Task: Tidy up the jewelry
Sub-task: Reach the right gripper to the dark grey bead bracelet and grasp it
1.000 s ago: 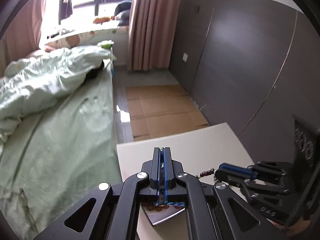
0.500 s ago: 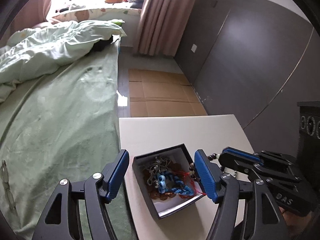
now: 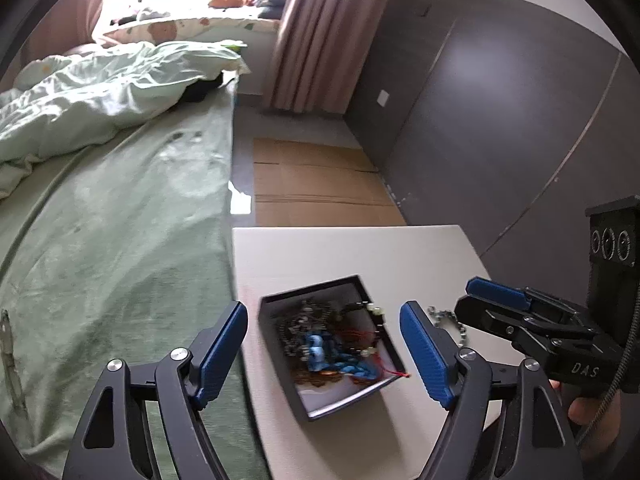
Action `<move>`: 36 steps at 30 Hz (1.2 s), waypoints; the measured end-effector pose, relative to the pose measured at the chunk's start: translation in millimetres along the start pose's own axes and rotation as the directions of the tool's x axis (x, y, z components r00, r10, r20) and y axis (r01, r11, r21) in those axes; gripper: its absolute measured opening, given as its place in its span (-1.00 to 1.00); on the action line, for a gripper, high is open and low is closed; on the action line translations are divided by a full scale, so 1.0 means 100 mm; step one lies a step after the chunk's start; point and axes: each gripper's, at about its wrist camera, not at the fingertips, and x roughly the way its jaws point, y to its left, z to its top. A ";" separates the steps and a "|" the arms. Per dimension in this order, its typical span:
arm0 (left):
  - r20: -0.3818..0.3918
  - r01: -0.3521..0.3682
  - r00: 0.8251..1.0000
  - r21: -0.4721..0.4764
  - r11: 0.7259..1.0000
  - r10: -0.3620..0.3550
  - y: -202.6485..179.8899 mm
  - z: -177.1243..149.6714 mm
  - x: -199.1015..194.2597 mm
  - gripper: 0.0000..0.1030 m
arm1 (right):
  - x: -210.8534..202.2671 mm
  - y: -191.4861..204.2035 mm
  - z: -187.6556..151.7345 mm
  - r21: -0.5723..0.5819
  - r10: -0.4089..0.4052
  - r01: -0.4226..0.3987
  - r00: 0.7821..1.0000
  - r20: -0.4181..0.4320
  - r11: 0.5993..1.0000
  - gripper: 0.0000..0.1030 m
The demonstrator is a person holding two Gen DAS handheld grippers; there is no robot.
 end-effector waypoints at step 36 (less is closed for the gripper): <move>-0.183 0.058 0.983 0.216 0.975 -0.018 -1.21 -0.11 0.95 0.10 | -0.25 -1.58 -0.83 0.261 -0.172 0.198 0.978 -0.121 0.945 -0.06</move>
